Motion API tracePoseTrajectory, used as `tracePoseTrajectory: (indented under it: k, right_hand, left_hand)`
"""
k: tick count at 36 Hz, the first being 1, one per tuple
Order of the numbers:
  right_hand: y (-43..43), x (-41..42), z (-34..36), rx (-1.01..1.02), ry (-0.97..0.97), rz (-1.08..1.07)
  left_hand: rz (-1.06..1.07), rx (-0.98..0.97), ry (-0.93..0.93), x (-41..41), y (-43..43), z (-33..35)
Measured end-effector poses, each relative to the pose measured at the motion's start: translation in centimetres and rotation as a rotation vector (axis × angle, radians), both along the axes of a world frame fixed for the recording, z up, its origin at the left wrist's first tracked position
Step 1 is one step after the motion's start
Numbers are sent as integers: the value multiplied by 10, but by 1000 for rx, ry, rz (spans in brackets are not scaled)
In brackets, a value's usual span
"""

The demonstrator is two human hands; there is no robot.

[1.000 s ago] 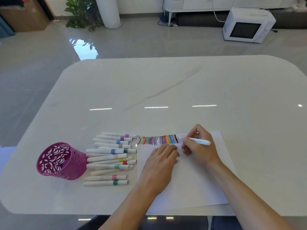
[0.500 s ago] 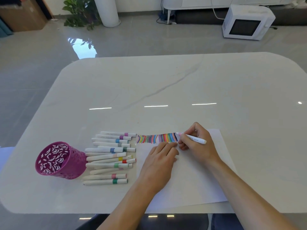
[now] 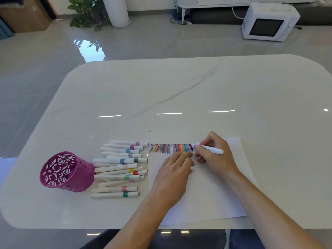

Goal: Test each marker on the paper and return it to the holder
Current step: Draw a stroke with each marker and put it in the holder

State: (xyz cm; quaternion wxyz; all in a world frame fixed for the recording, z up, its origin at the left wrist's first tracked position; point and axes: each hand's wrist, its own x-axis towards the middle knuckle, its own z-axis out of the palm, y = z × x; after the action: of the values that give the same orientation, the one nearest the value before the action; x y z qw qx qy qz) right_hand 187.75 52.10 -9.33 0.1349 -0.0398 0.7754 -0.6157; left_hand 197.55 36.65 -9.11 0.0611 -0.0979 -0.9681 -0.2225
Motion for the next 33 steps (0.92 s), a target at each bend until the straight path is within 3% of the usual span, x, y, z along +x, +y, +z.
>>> tracePoseTrajectory:
  k: [24,33]
  right_hand:
    - [6,-4,8,64,17,74]
    - [7,-2,6,12,-8,81]
  left_hand:
    - [-18,0,-40,3,-3,9]
    - [78,42,92,-3,-7,-3]
